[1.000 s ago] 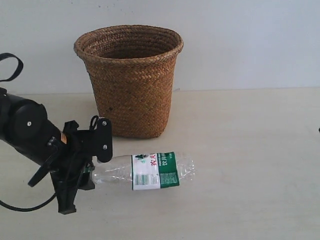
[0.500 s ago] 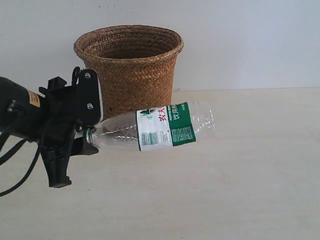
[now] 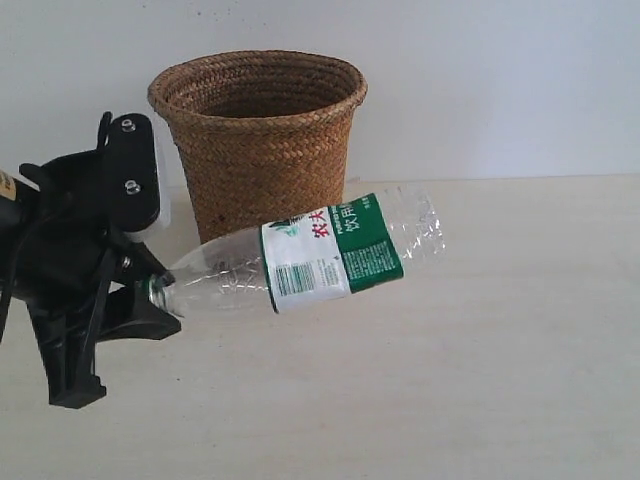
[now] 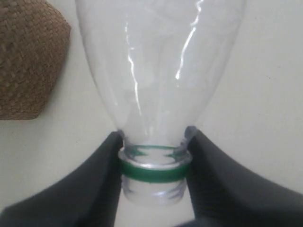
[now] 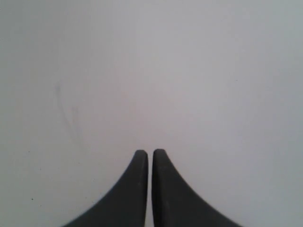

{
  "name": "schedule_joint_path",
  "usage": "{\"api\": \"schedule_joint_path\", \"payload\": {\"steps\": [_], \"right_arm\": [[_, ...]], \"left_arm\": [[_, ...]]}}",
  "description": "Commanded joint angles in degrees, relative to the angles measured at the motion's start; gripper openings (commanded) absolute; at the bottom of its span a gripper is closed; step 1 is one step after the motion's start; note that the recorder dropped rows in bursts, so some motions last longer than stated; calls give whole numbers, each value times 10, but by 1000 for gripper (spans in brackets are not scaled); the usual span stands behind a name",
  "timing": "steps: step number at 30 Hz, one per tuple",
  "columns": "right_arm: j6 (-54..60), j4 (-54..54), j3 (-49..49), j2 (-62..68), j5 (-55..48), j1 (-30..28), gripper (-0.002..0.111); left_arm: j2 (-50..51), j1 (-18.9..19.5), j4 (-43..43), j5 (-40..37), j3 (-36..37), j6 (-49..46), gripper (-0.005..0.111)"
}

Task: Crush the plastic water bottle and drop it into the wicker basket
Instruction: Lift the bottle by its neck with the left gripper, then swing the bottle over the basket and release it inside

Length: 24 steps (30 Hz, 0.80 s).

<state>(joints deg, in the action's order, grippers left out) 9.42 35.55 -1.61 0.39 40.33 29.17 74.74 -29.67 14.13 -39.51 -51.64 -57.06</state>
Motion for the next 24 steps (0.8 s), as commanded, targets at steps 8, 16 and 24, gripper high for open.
{"api": "schedule_joint_path", "payload": {"steps": [8,16,24], "right_arm": [[1,-1,4,-4,2,-3,0],[1,-1,4,-4,2,-3,0],[1,-1,4,-4,2,-3,0]], "left_arm": [[-8,-2,-247,235,-55,46,4],[8,1,-264,135,-149,86,4],[90,5,-224,8,-149,99,4]]}}
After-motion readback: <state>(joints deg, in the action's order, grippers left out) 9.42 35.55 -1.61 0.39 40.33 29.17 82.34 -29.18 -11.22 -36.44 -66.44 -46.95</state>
